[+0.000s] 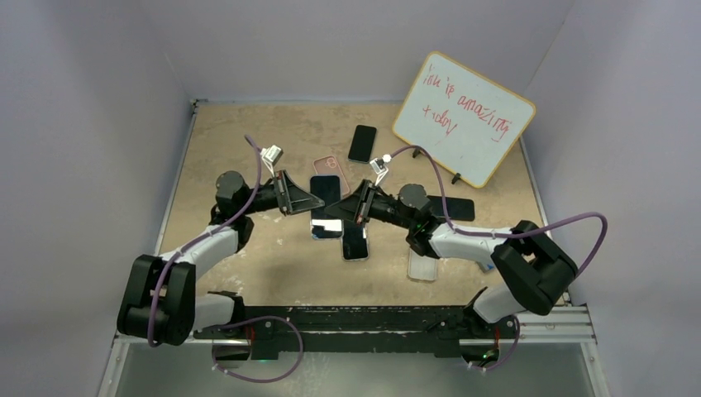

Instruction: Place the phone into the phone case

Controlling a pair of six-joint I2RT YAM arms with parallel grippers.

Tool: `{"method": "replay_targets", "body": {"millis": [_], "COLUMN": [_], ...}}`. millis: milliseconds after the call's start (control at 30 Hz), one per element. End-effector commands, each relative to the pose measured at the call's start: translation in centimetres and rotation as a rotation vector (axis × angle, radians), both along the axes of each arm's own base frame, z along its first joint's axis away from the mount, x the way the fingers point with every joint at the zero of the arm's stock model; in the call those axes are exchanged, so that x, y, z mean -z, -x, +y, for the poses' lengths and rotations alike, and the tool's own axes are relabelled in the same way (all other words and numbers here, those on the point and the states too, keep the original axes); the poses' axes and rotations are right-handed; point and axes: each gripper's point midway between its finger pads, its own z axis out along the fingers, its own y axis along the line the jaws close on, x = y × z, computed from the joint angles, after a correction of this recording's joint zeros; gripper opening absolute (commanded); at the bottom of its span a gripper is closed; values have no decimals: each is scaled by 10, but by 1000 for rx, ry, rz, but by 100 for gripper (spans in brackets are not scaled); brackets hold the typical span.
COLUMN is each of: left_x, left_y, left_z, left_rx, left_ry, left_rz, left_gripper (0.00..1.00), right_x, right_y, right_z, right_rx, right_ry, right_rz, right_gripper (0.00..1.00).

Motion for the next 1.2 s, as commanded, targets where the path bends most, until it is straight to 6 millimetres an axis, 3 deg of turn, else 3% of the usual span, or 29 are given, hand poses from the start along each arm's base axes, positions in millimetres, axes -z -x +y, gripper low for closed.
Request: {"method": "replay_targets", "body": {"millis": [0,67,167,367,433,467,600,767,800,867,967,1100,1167], "left_x": [-19,-23,-31,-35,-34,-32,-22,-1,-1,-2,-2,-4,-9], "left_y": [2,3,3,3,2,2,0,-4,-3,1,10,28,38], "left_z": [-7,-7,-7,-7,-7,-8,-8,-7,-6,-6,-7,-13,-20], "left_rx": [10,7,1,4,10,11,11,-5,0,21,67,151,192], "left_ry": [57,71,93,105,104,102,72,-23,-28,-31,-35,-26,-19], "left_rz": [-83,-103,-140,-180,-184,-184,-187,-194,-199,-209,-223,-247,-271], "left_gripper": [0,0,0,0,0,0,0,0,0,0,0,0,0], "right_x": [-26,-18,-7,3,6,5,4,-2,-1,3,-2,-11,-16], "right_y": [15,21,32,45,44,45,44,39,39,40,35,25,19], "right_z": [0,-4,-8,-16,-17,-17,-18,-21,-21,-24,-32,-39,-45], "right_rx": [-48,-55,-95,-126,-113,-112,-101,-61,-59,-53,-8,44,73], "right_ry": [-52,-32,-10,-8,4,3,0,1,13,51,84,166,189], "right_rz": [-94,-81,-64,-26,-17,-16,6,5,3,-19,-52,-107,-122], "right_gripper": [36,48,59,56,50,43,0,0,5,37,68,93,99]}}
